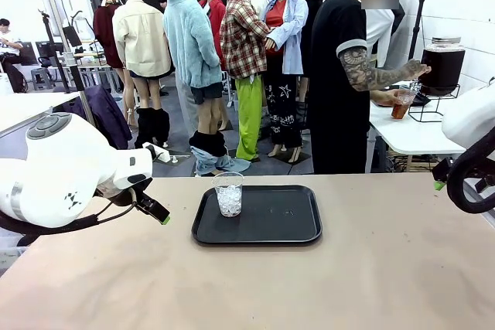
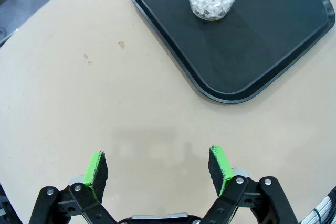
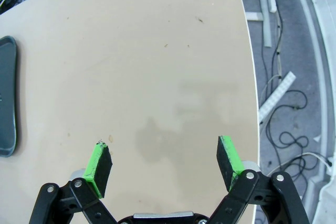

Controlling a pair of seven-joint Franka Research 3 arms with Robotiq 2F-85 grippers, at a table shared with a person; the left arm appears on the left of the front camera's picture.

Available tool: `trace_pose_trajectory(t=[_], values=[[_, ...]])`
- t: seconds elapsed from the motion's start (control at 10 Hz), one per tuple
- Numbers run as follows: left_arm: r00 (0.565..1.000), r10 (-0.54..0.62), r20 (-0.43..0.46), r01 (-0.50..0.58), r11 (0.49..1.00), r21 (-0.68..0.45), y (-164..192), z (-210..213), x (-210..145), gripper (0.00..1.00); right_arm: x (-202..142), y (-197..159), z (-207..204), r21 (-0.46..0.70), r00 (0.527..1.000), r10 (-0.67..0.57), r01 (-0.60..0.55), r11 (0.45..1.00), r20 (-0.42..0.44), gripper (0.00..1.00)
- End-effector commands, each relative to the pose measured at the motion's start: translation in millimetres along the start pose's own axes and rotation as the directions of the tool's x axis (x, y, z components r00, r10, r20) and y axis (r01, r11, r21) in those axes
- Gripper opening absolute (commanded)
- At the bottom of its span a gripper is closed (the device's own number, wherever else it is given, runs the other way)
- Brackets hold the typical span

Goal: Pour the drink into the iced cup.
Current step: Pick up the iced cup indicated by the human and present it to them.

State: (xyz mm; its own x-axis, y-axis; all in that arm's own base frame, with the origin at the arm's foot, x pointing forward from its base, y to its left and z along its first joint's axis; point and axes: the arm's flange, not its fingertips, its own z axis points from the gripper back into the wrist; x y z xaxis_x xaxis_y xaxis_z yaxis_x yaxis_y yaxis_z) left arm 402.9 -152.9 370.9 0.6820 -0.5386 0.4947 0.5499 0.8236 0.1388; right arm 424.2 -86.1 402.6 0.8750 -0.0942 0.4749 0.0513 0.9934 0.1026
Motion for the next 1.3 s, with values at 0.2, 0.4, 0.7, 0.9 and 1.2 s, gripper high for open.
trace_pose_trajectory(t=[0.2, 0.4, 0.7, 0.9, 1.2], values=[[1.0, 0.004, 0.001, -0.004, 1.0, 0.0, 1.7, 0.7, -0.8, 1.0, 0.8, -1.2, -0.6, -0.01, 1.0, 0.003, -0.003, 1.0, 0.003, 1.0], [1.0, 0.004, 0.001, -0.004, 1.0, 0.0, 1.7, 0.7, -0.8, 1.0, 0.8, -1.2, -0.6, -0.01, 1.0, 0.003, -0.003, 1.0, 0.003, 1.0], [1.0, 0.004, 0.001, -0.004, 1.0, 0.0, 1.7, 0.7, -0.8, 1.0, 0.8, -1.2, -0.6, -0.01, 1.0, 0.003, -0.003, 1.0, 0.003, 1.0], [1.0, 0.004, 0.001, -0.004, 1.0, 0.0, 1.7, 0.7, -0.8, 1.0, 0.8, -1.2, -0.6, -0.01, 1.0, 0.003, -0.003, 1.0, 0.003, 1.0], [1.0, 0.004, 0.001, -0.004, 1.0, 0.0, 1.7, 0.7, -0.8, 1.0, 0.8, -1.2, -0.6, -0.01, 1.0, 0.003, -0.003, 1.0, 0.003, 1.0]])
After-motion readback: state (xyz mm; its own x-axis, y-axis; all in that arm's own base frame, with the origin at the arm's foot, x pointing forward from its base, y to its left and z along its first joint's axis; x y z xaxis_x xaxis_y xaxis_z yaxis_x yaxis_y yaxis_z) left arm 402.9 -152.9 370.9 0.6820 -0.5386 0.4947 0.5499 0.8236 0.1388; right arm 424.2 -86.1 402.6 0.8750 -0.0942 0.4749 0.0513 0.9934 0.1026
